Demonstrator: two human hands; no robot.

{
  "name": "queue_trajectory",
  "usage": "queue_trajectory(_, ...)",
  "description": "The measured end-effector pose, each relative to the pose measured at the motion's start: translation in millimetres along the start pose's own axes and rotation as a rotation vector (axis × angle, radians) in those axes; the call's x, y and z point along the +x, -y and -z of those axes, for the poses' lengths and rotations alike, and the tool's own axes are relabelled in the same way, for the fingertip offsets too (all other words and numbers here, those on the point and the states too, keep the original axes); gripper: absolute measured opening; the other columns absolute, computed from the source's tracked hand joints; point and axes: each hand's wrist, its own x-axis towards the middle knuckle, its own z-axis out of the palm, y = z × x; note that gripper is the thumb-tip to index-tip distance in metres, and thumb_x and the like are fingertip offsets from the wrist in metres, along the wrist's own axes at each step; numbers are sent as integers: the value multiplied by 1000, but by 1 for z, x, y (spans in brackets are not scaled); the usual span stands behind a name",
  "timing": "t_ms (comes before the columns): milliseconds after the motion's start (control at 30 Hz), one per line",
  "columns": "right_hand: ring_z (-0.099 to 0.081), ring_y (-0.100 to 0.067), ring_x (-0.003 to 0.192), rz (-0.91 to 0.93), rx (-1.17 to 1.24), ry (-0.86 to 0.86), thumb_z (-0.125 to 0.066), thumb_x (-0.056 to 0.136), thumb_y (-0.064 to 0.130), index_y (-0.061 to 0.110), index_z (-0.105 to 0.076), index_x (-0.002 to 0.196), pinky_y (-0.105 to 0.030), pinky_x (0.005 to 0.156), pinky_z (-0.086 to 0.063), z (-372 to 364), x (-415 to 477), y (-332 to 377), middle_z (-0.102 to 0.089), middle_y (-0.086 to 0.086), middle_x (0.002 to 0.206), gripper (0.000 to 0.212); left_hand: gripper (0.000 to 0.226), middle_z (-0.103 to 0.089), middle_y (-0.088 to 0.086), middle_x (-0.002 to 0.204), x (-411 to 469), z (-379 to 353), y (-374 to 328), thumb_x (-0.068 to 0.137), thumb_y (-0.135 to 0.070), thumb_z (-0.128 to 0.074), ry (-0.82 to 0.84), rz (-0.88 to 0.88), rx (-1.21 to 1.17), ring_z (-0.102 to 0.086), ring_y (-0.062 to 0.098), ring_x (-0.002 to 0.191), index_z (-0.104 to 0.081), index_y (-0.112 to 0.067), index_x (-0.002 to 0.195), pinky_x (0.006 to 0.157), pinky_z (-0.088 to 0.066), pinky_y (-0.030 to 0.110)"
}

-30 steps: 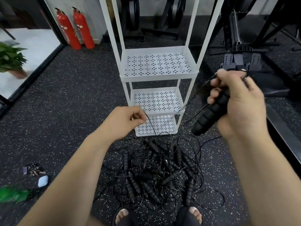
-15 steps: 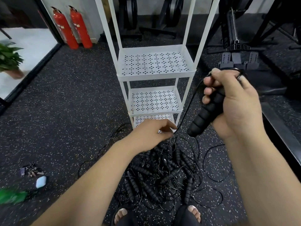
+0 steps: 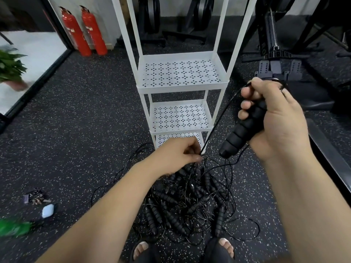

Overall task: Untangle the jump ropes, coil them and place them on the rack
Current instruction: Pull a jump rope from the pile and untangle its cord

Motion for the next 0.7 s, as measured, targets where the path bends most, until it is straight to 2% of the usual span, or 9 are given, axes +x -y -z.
queue_trajectory(133, -53, -13, 61, 4, -40, 36, -78, 98, 22, 11, -61, 111, -25, 55, -42, 2, 1, -4, -70, -7, 85, 24, 15, -77, -17, 104, -3, 12, -3, 96, -30, -78, -105, -29, -96, -72, 4, 104, -69, -41, 95, 108, -54, 42)
queue_trajectory(200, -51, -14, 61, -18, -83, 63, -80, 97, 22, 10, -65, 113, -27, 55, -42, 2, 2, -10, -67, -11, 88, 24, 13, -78, -15, 99, -5, 19, -5, 97, -31, -76, -175, -66, -139, -73, 7, 102, -68, -41, 95, 106, -56, 44)
queue_trajectory(300, -50, -18, 58, -66, -184, 134, -76, 96, 10, 4, -73, 108, -29, 53, -41, 0, 2, -25, -67, -10, 84, 13, 5, -78, -7, 94, -11, 28, -15, 99, -26, -75, -264, -142, -271, -75, 12, 96, -70, -29, 98, 102, -58, 45)
queue_trajectory(433, -55, -20, 57, -104, -388, 290, -80, 91, 5, 15, -80, 100, -32, 54, -45, -2, -4, -42, -71, -11, 81, 15, 5, -76, 3, 91, -17, 34, -26, 102, -17, -72, -373, -248, -393, -74, 23, 92, -73, -22, 103, 98, -58, 53)
queue_trajectory(567, -56, -21, 57, -103, -400, 280, -84, 92, 12, 24, -78, 80, -32, 53, -44, -9, -9, -49, -72, -12, 82, 18, 9, -76, 3, 93, -21, 36, -29, 102, -12, -70, -404, -289, -438, -72, 22, 90, -75, -20, 105, 94, -60, 47)
queue_trajectory(700, -56, -19, 56, -49, -401, 227, -82, 94, 10, 17, -73, 81, -31, 53, -44, -10, -9, -49, -70, -11, 77, 17, 6, -76, 8, 99, -19, 36, -25, 101, -21, -73, -337, -256, -444, -72, 30, 96, -74, -25, 105, 100, -57, 56)
